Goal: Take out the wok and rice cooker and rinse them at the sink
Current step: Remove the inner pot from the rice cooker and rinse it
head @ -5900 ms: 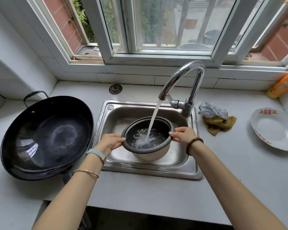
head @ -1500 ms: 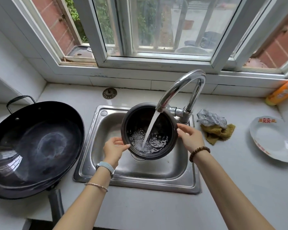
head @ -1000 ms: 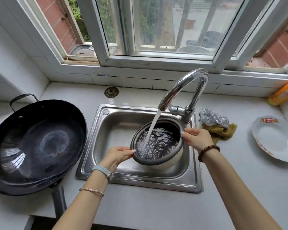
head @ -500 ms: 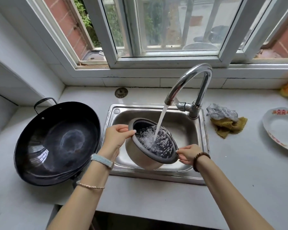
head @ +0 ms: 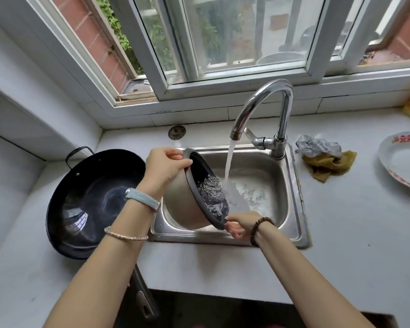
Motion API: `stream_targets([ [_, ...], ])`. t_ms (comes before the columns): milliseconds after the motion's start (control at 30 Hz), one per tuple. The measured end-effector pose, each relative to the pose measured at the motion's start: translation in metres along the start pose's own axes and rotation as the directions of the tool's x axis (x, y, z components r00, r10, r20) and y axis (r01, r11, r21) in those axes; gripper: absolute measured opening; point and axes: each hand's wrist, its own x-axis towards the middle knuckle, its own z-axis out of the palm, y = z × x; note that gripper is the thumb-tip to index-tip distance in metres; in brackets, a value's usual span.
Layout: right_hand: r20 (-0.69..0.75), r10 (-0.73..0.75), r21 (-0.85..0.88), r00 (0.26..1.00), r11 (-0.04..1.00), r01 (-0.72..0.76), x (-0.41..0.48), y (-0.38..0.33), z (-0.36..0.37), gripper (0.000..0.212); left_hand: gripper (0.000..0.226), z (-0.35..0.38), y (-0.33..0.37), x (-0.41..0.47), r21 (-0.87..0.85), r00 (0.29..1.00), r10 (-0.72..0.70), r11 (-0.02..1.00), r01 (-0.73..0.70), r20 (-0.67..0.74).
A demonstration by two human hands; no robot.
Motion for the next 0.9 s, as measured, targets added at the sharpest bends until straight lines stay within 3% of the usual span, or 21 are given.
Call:
stream_targets([
  [333,0.182,0.011,0.186,0.983,0.982,-0.046,-0.007,0.005,0.041,0.017,0.02,-0.01,0.041,-0.018,0.204,0.985,0.17,0.966,-0.16,-0.03],
  [600,0.29,0.039,0.153,0.956,0.984,-0.086,-0.019,0.001,0.068,0.013,0.02,-0.02,0.065,-0.038,0.318,0.961,0.272,0.916,-0.242,-0.052],
  [900,0.364,0.068,0.106,0.929,0.988,-0.114,-0.034,-0.007,0.086,0.01,0.028,-0.034,0.077,-0.051,0.31,0.944,0.32,0.908,-0.282,-0.078],
])
